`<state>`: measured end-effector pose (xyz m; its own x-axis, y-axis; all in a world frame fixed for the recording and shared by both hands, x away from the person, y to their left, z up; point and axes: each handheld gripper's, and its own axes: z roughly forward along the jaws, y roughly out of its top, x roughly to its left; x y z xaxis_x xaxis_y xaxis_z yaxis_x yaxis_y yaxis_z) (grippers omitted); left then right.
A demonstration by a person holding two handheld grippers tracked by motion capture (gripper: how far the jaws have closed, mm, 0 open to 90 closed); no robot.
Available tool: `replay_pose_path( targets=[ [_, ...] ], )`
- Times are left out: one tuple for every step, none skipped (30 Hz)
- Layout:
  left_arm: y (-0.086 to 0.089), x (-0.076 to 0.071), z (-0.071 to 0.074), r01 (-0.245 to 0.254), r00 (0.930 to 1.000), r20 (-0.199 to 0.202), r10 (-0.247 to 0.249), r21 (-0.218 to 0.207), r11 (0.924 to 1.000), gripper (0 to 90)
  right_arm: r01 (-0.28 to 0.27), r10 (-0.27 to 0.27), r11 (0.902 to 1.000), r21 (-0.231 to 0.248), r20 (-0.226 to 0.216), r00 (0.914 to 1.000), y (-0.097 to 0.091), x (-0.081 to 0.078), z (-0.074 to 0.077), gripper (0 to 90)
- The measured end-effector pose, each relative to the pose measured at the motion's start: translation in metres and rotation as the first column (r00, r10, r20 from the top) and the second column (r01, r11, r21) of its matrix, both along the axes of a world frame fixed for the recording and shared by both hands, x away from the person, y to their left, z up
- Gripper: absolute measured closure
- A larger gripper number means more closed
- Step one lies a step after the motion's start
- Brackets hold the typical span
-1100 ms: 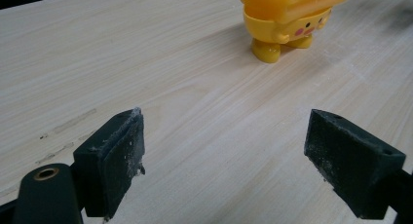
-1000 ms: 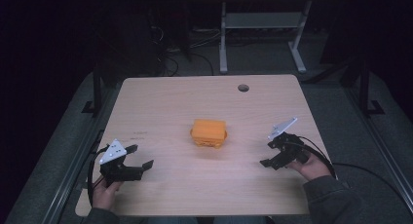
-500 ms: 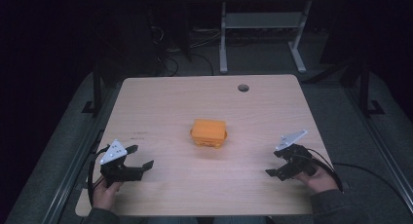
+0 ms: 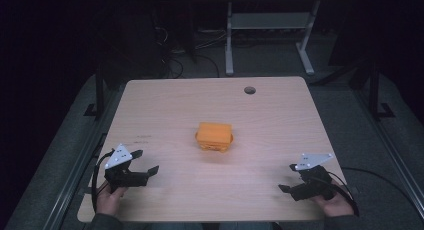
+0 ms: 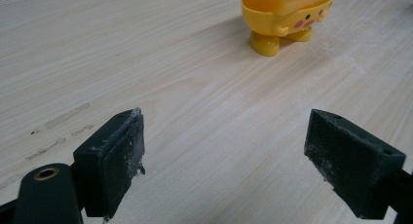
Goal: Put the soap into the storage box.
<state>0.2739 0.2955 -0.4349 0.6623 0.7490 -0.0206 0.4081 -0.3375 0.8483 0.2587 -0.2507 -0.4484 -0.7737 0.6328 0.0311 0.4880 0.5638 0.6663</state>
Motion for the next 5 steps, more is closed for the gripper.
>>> replay_pose_path(
  targets=[
    [0.0005, 0.0006, 0.0003, 0.003, 1.0, 0.004, -0.003, 0.006, 1.0, 14.1, 0.011, -0.011, 0.9998, 0.019, 0.005, 0.9999, 0.0002, -0.0021, 0.0002, 17.7],
    [0.0005, 0.0008, 0.0004, 0.001, 1.0, 0.006, -0.001, 0.005, 1.0, 14.1, 0.02, -0.021, 0.9995, 0.024, 0.021, 0.9996, 0.0007, -0.0033, 0.0006, 17.5],
    [0.0005, 0.0008, 0.0004, 0.001, 1.0, 0.006, -0.001, 0.005, 1.0, 14.1, 0.02, -0.021, 0.9995, 0.024, 0.021, 0.9996, 0.0007, -0.0033, 0.0006, 17.5],
    [0.0007, 0.0009, 0.0005, 0.0, 1.0, 0.006, 0.0, 0.007, 1.0, 14.1, 0.034, -0.035, 0.9991, 0.026, 0.034, 0.9988, 0.0017, -0.0036, 0.0008, 16.0],
    [0.0008, 0.0009, 0.0005, -0.001, 1.0, 0.008, 0.001, 0.006, 1.0, 14.1, 0.044, -0.045, 0.9987, 0.028, 0.049, 0.9978, 0.0025, -0.0019, 0.0002, 14.7]
  ],
)
